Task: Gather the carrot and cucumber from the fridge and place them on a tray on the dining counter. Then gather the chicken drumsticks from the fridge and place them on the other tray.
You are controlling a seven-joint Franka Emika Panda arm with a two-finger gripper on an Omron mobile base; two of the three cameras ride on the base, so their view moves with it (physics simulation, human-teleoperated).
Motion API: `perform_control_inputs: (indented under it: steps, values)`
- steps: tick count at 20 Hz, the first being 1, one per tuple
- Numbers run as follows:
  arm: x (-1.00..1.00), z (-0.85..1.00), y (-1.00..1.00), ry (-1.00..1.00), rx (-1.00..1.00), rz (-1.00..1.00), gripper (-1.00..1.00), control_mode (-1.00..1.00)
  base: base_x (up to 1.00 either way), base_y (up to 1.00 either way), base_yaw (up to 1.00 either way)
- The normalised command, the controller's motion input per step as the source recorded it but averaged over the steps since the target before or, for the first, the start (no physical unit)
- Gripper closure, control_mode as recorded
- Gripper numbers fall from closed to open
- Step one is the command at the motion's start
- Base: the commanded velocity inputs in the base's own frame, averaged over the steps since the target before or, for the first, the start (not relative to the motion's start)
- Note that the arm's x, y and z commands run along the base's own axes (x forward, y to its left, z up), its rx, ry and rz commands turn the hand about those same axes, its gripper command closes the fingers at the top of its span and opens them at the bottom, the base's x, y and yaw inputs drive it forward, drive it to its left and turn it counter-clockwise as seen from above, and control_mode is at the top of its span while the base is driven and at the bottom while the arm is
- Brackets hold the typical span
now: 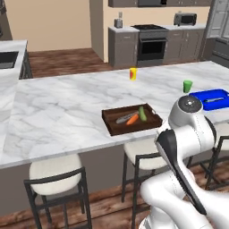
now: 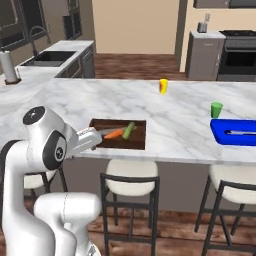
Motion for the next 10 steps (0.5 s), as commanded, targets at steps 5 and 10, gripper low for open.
perform_control_inputs:
  steps: [5,10]
  values:
    - [0.00,0.00,0.00,0.00,0.00,0.00,-1.00,1.00,-0.33,-0.47,-0.01]
    - [0.00,0.00,0.00,0.00,0.00,0.00,-1.00,1.00,-0.03,-0.96,-0.09]
